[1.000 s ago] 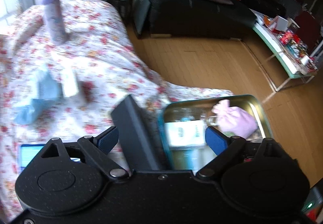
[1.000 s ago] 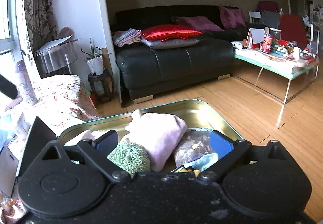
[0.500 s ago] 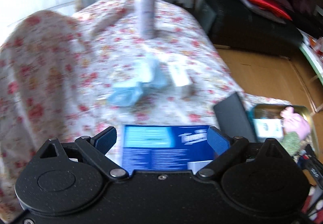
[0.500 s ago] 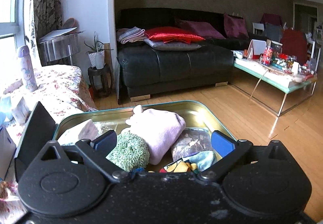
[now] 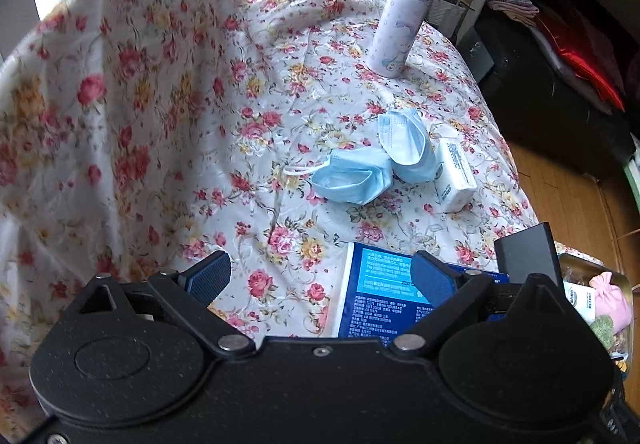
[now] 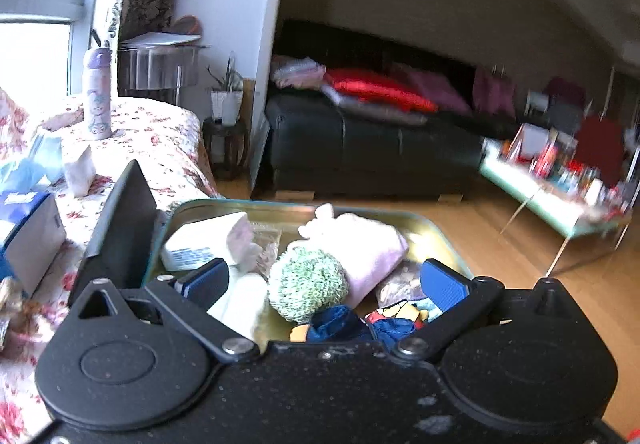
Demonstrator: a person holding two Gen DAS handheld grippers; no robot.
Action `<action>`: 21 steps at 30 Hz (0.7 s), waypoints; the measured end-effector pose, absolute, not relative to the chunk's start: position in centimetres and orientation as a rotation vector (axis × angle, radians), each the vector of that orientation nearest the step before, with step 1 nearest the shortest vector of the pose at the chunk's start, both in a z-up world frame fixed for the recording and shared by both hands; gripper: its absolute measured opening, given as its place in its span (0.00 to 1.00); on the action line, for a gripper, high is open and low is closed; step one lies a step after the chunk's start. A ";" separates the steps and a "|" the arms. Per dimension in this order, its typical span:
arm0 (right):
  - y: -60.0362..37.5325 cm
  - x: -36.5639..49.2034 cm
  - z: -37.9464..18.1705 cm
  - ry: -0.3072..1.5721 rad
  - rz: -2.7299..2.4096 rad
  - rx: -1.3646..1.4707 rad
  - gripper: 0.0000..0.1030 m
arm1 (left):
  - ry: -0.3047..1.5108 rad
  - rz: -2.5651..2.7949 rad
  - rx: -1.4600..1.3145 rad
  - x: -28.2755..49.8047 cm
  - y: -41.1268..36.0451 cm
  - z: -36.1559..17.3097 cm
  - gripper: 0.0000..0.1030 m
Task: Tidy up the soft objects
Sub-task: 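Lift both tools out of the tray and move back over the bedspread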
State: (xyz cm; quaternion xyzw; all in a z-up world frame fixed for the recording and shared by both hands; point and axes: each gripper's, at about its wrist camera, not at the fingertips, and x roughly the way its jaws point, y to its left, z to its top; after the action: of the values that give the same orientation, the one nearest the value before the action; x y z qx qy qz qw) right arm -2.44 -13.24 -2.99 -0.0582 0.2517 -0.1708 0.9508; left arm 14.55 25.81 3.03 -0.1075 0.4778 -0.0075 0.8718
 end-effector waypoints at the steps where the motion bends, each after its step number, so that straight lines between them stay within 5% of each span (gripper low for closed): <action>1: -12.2 -3.1 -2.8 0.486 -0.353 -0.155 0.99 | 1.003 -0.020 -0.231 14.8 25.9 2.8 0.91; 21: 3.2 -4.4 -0.8 0.600 0.128 -0.167 0.98 | 0.991 -0.046 -0.401 23.9 24.7 -0.7 0.95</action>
State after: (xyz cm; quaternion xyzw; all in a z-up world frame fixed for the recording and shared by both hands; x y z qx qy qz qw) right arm -4.37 3.16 -0.80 -0.0822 0.2950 0.0628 0.9499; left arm 23.88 24.70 -0.75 -0.1913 0.4724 -0.0221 0.8601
